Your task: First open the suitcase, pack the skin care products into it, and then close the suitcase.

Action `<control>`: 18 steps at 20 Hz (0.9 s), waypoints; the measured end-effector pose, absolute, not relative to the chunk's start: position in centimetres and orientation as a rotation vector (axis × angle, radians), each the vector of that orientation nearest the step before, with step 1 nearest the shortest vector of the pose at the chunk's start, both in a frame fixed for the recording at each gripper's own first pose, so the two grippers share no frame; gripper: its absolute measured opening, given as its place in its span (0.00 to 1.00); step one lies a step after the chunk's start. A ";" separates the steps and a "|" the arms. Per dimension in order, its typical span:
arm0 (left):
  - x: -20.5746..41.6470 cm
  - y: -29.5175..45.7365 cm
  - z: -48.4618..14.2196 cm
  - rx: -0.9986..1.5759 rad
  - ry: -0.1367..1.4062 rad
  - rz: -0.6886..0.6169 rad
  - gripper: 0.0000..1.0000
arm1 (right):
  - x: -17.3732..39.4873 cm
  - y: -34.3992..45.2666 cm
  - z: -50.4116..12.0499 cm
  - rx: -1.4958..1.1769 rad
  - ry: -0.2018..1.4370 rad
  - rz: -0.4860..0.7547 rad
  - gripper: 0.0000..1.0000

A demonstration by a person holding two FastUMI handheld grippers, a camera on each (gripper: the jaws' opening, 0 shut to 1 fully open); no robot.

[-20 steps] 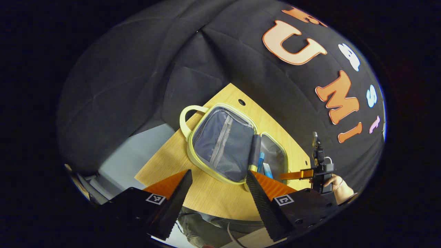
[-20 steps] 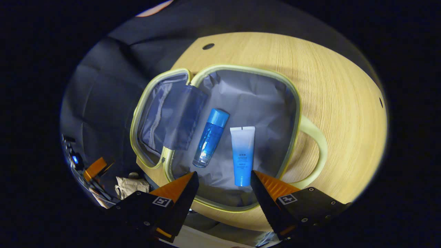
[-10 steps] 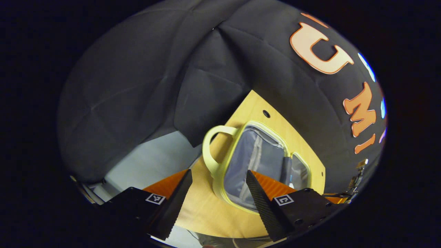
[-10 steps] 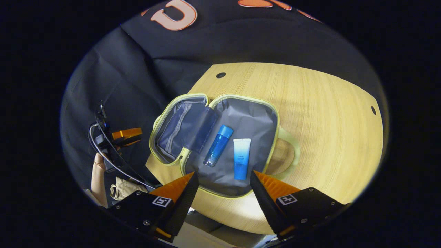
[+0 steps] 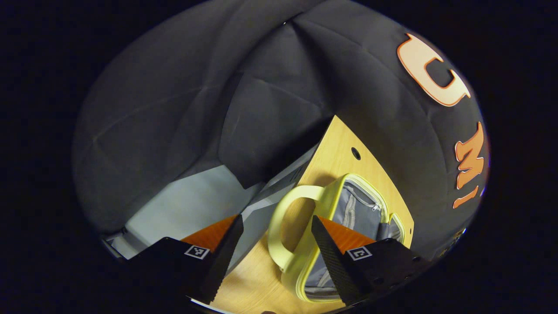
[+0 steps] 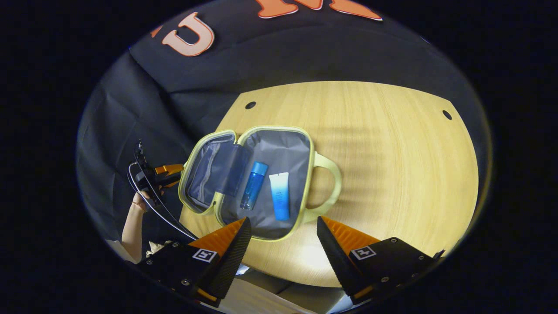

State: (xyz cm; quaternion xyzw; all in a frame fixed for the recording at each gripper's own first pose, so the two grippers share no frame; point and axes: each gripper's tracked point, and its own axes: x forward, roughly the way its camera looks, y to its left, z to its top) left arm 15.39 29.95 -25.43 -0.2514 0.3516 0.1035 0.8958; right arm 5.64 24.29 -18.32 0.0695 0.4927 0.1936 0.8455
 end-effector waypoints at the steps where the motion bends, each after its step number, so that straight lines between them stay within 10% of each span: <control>1: 15.9 30.1 -26.0 -0.539 0.733 0.223 0.97 | 5.6 23.8 -18.4 0.148 1.045 0.397 0.96; 4: 16.9 28.6 -26.4 -0.621 0.719 0.191 0.87 | 5.9 22.6 -18.4 0.159 1.042 0.364 0.96; 8: 16.8 29.2 -28.5 -0.610 0.798 0.329 0.22 | 5.9 22.1 -18.7 0.178 1.045 0.359 0.96; 18: 15.5 22.4 -13.0 -0.292 0.581 0.192 0.12 | 8.9 20.6 -16.5 0.248 0.916 0.363 0.96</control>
